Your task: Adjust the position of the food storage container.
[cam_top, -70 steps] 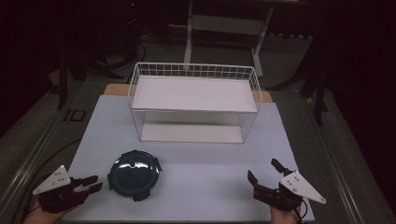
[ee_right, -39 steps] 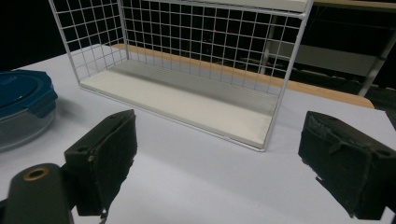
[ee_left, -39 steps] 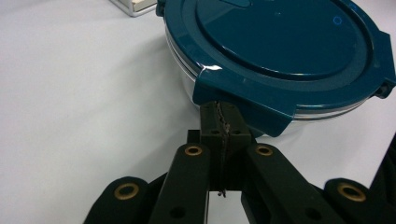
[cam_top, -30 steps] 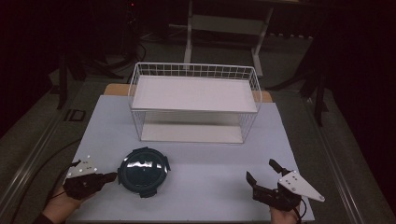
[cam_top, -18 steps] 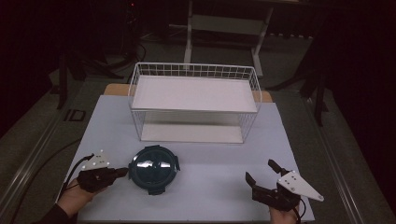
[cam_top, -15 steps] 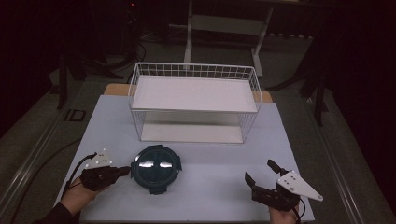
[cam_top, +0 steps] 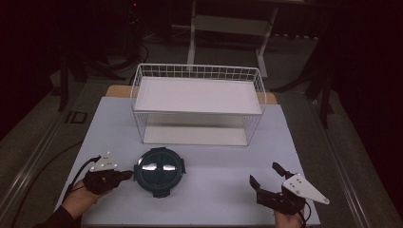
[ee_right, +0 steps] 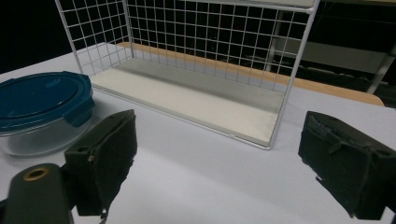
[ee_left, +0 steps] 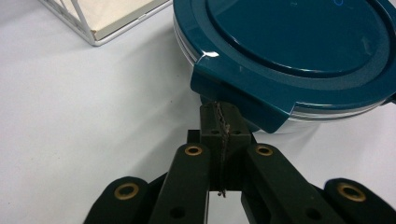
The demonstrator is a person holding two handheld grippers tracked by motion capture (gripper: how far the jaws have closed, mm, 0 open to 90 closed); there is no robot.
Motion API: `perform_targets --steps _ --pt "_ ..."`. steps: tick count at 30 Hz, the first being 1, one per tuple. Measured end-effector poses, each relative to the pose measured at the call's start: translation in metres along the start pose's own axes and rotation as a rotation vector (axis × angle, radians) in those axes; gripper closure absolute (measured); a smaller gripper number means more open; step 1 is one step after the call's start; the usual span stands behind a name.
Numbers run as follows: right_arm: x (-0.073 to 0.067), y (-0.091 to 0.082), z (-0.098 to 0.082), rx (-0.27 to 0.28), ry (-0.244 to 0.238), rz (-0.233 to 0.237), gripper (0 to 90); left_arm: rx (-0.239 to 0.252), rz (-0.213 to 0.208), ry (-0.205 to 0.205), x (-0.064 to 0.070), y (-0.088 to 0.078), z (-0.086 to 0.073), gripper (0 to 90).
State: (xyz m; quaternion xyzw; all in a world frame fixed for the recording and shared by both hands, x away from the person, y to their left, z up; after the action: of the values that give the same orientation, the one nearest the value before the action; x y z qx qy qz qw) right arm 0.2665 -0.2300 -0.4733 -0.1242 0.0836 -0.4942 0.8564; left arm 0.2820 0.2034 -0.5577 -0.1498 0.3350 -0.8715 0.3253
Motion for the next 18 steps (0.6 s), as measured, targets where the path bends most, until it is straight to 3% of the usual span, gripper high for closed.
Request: perform_targets --steps 7,18 --pt "-0.001 0.001 0.0 0.0 0.0 0.005 11.4 -0.004 -0.02 0.016 0.006 0.008 0.009 89.7" --pt "-0.002 0.001 -0.001 -0.007 0.0 0.018 12.6 -0.017 -0.06 0.067 0.019 0.033 0.034 89.7"
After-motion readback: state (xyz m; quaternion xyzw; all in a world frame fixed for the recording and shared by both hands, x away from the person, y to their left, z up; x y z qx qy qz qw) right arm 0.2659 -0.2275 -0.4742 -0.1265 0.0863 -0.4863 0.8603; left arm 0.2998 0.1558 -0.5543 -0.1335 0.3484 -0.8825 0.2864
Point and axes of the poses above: each handheld gripper's, and its own axes: y roughly forward along the jaws, z roughly out of its top, x roughly to its right, the point moved 8 cm from there along y, roughly forward along the jaws, and after that the axes turned 3 degrees about y, right-handed, at the moved point
